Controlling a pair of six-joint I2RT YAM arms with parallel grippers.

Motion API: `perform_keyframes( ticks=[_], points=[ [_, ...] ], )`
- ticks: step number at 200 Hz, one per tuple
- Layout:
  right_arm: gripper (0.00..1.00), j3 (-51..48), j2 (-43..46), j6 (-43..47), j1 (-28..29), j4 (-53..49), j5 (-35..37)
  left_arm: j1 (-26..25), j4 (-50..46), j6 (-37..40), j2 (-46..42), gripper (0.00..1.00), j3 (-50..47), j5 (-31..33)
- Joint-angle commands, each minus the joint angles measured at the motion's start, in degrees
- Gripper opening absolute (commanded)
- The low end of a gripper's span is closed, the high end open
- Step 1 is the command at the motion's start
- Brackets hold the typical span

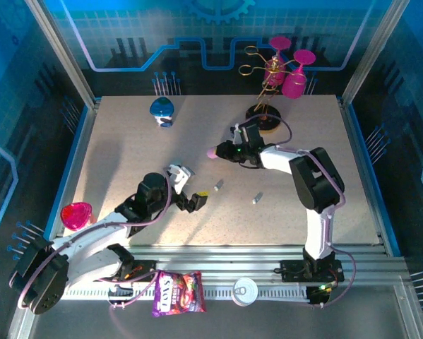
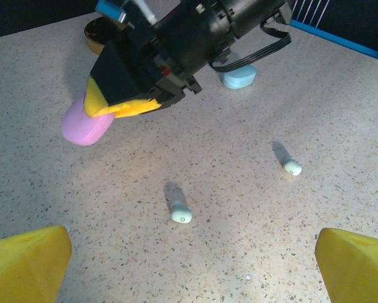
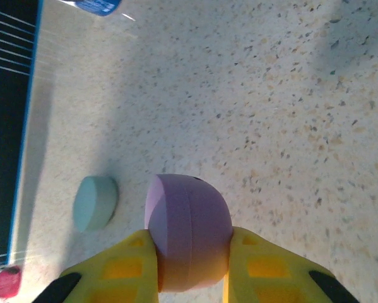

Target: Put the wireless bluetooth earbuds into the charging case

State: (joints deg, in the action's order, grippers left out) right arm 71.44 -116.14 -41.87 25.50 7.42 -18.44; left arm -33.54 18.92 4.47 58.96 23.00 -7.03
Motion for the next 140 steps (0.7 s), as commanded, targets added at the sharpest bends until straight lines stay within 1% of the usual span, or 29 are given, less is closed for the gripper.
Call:
perform_keyframes(
  ticks=[1,27,57,69,86,101,119,140],
  points=[
    [0.21,3.8,-3.2,2.5,1.2,-3.5,2.6,-0.3,-1.2,-0.5,0.0,0.99,0.5,1.1],
    [0.28,4.8,-4.3,3.2,1.1,-4.3,3.3,-0.4,-1.1,-0.7,0.2,0.99,0.8,0.9],
    [0.43,3.9,-1.7,5.7,0.6,-6.3,4.5,-0.4,-1.0,-0.8,0.3,0.99,1.0,0.9],
    [0.48,2.9,0.5,7.1,0.1,-7.1,5.6,-0.4,-0.8,-0.9,0.3,0.99,1.2,0.6],
    [0.58,1.2,4.0,9.3,-0.7,-8.3,7.1,-0.3,-0.2,-1.8,0.4,0.99,1.3,0.8],
    [0.65,-1.1,7.5,11.7,-1.3,-9.0,8.8,0.2,-0.7,-3.5,0.9,0.99,1.9,2.8],
    [0.76,-4.2,12.3,15.3,-1.5,-9.9,10.0,1.7,-3.9,-4.0,2.1,0.99,3.9,4.6],
    [0.86,-8.4,17.9,19.2,-1.5,-9.7,10.4,5.8,-10.7,-4.5,4.3,0.99,8.2,4.9]
  ],
)
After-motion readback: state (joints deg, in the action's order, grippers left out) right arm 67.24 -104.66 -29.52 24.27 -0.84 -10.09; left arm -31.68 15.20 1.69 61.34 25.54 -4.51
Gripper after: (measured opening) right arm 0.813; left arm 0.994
